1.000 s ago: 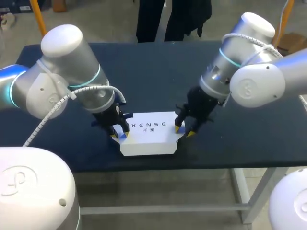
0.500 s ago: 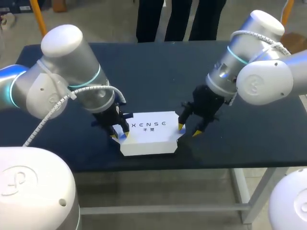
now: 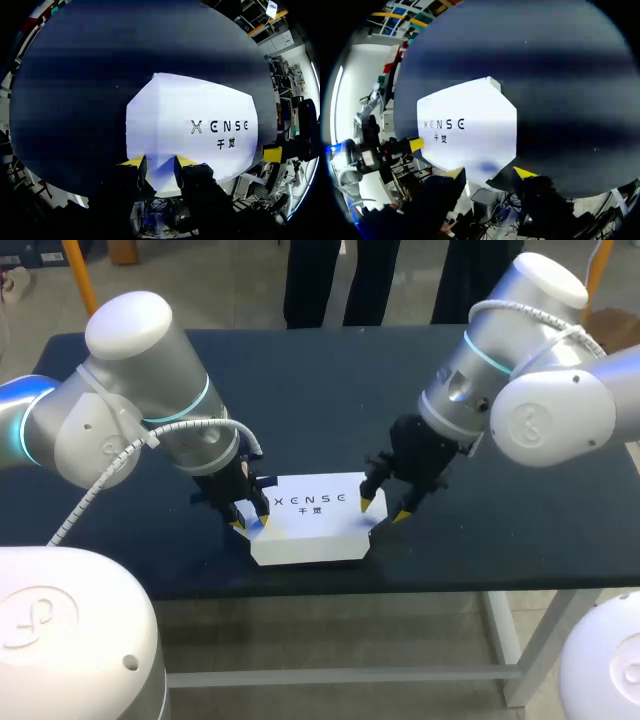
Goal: Assemble the packaging by folding the flat box into shape, placing the metal phone stand inside, and closing the box properly
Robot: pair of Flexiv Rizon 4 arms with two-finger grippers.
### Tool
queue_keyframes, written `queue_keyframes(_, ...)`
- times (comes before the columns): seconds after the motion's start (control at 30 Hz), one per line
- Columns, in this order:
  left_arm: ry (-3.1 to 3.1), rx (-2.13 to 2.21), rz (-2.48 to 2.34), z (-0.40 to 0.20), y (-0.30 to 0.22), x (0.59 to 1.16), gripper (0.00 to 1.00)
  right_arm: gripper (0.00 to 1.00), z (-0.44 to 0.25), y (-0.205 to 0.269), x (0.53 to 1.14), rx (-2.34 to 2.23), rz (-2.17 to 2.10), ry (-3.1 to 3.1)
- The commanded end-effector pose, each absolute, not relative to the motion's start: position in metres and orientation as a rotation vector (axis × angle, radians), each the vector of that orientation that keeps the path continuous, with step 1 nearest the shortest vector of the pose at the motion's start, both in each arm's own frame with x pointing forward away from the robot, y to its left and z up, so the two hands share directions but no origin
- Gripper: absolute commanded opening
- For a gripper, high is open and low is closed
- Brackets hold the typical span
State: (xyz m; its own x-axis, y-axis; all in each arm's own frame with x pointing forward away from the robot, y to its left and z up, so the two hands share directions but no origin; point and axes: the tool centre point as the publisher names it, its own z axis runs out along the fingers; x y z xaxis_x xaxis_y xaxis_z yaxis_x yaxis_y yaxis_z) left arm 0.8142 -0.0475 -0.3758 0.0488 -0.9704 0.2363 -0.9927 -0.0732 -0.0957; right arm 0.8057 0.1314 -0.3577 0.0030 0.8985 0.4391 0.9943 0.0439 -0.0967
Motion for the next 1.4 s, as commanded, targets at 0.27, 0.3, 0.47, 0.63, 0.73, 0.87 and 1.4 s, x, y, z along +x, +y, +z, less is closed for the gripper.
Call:
queue_keyframes(0.27,-2.081,2.201,0.382,-0.383,-0.047,0.812,0.40,0.68,-0.372,0.146,0.820,-1.875,-0.305,-1.962)
queue_keyframes(0.3,-2.082,2.199,0.385,-0.383,-0.046,0.812,0.40,0.69,-0.372,0.146,0.820,-1.875,-0.308,-1.962)
queue_keyframes(0.47,-2.091,2.194,0.389,-0.383,-0.046,0.812,0.42,0.70,-0.373,0.147,0.823,-1.881,-0.324,-1.966)
queue_keyframes(0.63,-2.097,2.190,0.399,-0.384,-0.044,0.810,0.41,0.67,-0.374,0.149,0.825,-1.883,-0.342,-1.979)
queue_keyframes(0.73,-2.102,2.181,0.421,-0.385,-0.042,0.809,0.42,0.69,-0.377,0.149,0.826,-1.880,-0.354,-1.983)
queue_keyframes(0.87,-2.102,2.168,0.461,-0.388,-0.040,0.808,0.42,0.69,-0.382,0.148,0.826,-1.866,-0.376,-1.982)
queue_keyframes(1.4,-2.115,2.093,0.567,-0.393,-0.038,0.808,0.42,0.66,-0.388,0.146,0.830,-1.793,-0.483,-1.959)
